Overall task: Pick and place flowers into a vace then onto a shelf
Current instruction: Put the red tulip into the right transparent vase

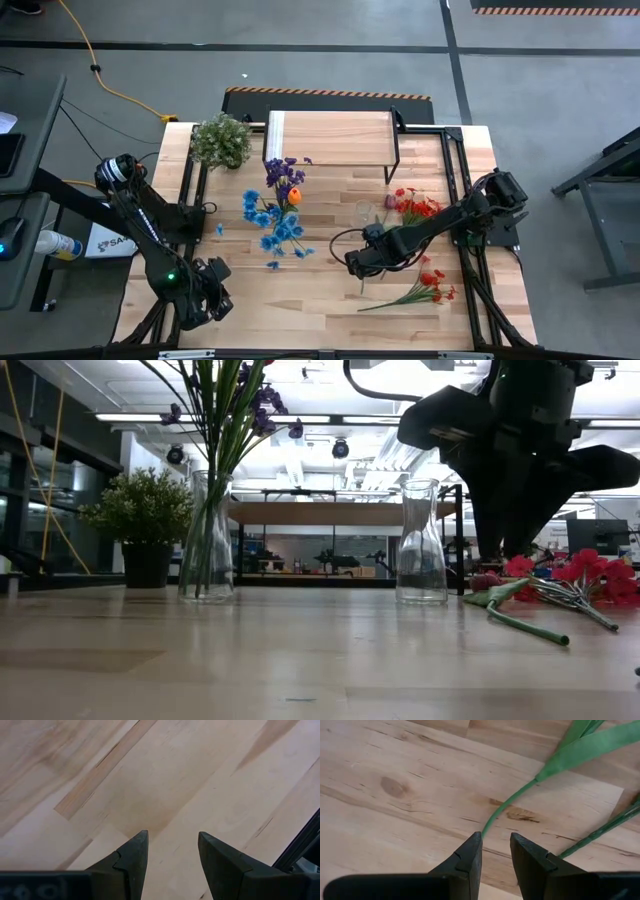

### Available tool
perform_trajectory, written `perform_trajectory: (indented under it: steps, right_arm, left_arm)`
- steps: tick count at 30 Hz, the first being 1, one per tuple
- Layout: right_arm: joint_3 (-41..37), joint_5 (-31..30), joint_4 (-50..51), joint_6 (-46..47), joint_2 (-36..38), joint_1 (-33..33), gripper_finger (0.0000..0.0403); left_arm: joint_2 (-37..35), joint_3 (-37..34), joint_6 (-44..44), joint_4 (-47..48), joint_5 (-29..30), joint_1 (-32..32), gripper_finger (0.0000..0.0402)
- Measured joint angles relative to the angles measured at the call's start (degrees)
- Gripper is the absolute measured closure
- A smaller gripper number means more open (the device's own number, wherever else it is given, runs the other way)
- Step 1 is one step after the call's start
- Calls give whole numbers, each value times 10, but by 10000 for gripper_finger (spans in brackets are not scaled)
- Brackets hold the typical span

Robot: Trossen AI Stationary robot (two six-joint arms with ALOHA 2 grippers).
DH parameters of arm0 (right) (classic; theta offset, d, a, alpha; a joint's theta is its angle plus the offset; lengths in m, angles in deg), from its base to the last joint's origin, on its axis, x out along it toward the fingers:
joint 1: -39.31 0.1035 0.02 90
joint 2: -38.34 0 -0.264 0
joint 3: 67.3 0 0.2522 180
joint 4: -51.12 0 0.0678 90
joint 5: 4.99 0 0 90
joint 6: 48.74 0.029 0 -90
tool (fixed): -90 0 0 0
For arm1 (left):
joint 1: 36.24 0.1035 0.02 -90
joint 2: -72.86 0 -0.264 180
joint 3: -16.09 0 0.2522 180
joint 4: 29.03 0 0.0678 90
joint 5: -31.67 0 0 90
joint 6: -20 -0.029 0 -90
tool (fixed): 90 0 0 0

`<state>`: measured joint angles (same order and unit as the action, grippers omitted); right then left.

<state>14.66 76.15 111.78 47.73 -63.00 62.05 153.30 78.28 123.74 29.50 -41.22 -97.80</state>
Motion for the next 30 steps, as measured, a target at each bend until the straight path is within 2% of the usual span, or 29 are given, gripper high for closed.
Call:
perform_trajectory:
  steps: [14, 30]
  right_arm:
    - [0, -4, -2, -4, 0, 0, 302]
    - [0, -34, -10, -30, 0, 2, 200]
  left_arm:
    - [0, 0, -1, 4, 0, 0, 195]
    - [0, 0, -2, 4, 0, 0, 195]
